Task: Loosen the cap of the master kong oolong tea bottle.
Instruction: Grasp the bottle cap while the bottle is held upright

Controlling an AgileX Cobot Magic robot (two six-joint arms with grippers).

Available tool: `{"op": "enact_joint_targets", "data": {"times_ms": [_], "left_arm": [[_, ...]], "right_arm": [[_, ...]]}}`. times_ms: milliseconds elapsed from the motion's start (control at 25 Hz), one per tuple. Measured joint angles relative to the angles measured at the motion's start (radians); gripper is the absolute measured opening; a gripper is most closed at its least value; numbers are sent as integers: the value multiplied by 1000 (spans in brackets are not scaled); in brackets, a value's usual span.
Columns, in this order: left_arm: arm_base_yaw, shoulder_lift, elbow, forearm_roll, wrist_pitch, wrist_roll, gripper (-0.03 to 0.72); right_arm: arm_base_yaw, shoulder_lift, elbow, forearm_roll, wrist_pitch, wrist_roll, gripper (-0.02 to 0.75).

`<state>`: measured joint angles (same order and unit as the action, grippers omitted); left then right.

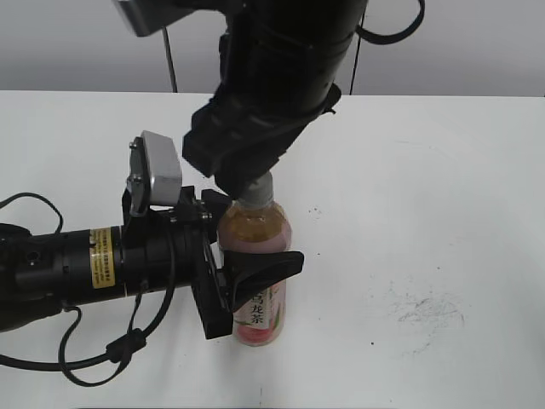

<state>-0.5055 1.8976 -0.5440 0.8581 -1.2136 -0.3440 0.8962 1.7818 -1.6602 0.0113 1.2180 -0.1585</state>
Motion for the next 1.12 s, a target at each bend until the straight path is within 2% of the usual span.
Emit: {"op": "enact_joint_targets", "data": {"times_ms": [520,640,720,920,1120], "left_arm": [[0,0,0,1,0,0,445],[0,0,0,1,0,0,445],[0,0,0,1,0,-1,445],[0,0,0,2,0,0,445],[0,0,0,7,-2,5,445]], "right_arm": [[0,-1,68,4,3,19,463],[0,-1,68,-3,4,17,382],[0,-1,68,-3,4,-2,280],[0,-1,68,-11,5,-170,272],[0,-1,61,-11,11,-463,272]]}}
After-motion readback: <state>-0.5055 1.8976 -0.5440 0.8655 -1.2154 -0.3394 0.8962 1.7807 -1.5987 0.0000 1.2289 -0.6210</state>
